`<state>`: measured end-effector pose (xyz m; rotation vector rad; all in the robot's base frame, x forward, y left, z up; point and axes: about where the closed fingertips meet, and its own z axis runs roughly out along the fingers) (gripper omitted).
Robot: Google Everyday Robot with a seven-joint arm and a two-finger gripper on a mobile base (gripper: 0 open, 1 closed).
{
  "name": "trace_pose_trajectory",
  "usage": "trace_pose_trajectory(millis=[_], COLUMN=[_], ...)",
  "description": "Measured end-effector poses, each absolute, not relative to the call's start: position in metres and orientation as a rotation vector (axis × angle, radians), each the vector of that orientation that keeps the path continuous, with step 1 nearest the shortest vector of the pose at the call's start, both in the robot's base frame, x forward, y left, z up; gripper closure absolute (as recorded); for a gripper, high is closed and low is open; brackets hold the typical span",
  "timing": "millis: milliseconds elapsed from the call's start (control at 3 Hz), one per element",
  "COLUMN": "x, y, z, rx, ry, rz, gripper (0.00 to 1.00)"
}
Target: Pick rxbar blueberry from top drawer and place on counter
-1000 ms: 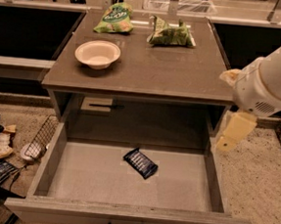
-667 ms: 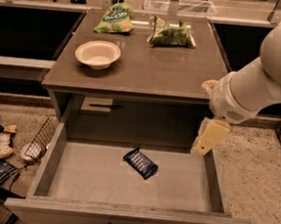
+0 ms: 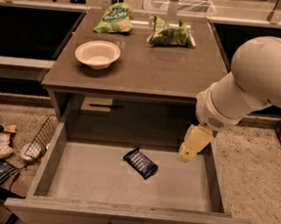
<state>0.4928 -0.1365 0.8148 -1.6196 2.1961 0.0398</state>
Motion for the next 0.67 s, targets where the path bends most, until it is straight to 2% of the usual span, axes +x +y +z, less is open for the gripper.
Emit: trace_pose_trajectory(millis=[667], x=[0.484], y=[-0.080], z=[0.730], rx=[-1.690], ry=[2.261], rz=[0.198], gripper=[0.00])
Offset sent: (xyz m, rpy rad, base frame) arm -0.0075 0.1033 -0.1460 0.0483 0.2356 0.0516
